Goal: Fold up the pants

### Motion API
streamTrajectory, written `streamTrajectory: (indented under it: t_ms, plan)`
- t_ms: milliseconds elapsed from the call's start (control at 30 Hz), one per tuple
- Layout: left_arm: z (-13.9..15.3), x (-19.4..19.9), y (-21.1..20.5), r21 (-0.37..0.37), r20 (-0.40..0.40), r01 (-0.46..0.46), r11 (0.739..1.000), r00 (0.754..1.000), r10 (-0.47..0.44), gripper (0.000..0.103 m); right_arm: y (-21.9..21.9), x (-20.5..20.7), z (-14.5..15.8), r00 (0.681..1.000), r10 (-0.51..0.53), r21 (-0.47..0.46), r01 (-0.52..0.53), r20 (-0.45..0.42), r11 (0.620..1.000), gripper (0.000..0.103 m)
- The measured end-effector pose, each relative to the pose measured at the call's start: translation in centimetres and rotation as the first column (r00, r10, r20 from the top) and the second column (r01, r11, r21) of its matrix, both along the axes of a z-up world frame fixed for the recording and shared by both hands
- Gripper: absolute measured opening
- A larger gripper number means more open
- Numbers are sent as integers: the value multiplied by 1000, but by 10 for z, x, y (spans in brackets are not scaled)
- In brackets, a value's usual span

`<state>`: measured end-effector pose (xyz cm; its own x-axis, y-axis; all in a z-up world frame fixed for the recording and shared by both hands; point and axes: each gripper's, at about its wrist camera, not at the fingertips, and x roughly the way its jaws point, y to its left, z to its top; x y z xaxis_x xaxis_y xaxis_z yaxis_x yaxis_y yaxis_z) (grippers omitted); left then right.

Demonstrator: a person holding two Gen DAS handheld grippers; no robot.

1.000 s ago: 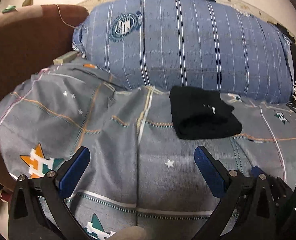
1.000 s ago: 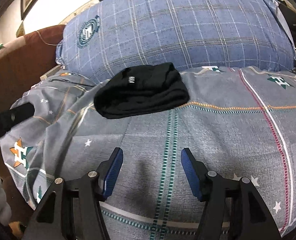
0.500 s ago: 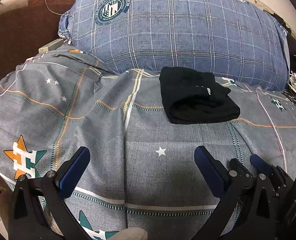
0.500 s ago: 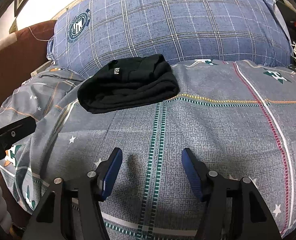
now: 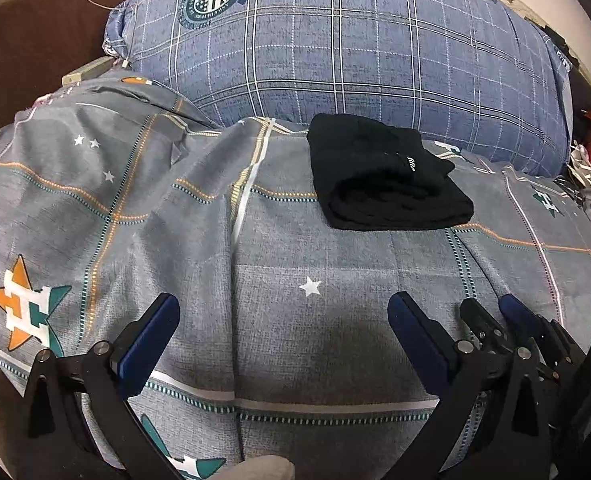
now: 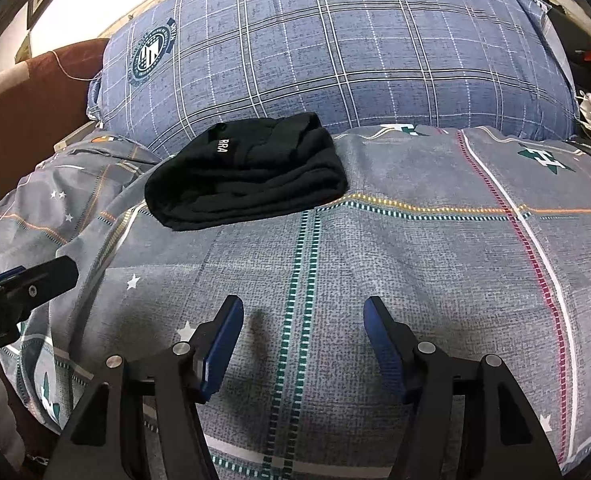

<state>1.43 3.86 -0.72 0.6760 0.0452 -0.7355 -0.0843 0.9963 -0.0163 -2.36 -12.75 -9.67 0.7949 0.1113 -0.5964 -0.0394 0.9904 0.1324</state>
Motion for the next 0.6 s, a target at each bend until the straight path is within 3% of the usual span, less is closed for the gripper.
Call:
streamTrajectory:
  t_ms: [267, 600]
  plan:
    - [-7, 2, 0, -57, -39, 15, 998, 999, -18, 103, 0, 0, 0, 1000, -5, -26, 5, 1, 1000, 64]
    - [-12, 2, -2, -77, -47, 30, 997, 998, -33, 103, -2, 1, 0, 1000, -22, -46, 23, 9, 999, 64]
